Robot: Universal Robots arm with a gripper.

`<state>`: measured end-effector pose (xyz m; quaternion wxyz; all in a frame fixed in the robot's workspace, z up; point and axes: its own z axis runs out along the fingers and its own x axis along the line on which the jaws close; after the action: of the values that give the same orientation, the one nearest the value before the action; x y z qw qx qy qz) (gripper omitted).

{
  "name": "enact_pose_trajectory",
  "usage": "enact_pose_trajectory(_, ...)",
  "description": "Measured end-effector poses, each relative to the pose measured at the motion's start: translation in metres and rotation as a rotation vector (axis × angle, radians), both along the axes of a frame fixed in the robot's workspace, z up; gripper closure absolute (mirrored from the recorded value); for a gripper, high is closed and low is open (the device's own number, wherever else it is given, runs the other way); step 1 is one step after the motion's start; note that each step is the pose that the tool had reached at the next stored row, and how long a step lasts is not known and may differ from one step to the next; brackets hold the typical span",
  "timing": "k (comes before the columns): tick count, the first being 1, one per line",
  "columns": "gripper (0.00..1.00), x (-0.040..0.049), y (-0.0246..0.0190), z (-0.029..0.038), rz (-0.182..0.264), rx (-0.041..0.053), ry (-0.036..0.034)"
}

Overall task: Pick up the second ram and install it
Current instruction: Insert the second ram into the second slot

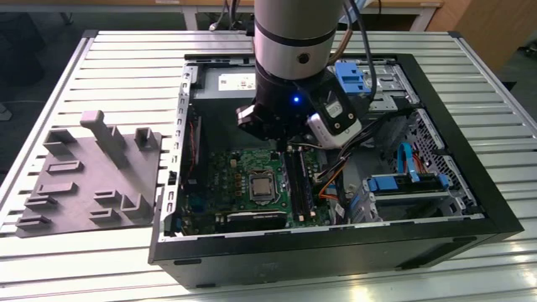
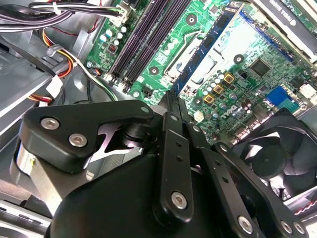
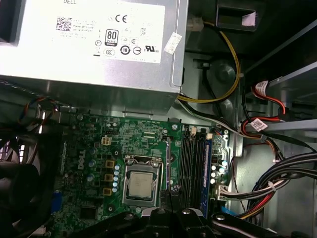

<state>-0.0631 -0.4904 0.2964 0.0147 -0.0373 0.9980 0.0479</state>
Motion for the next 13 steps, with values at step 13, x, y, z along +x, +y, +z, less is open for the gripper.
enact_pose_trajectory(13,0.89,0.0,0.0,-0.004,-0.008,0.001,0.0)
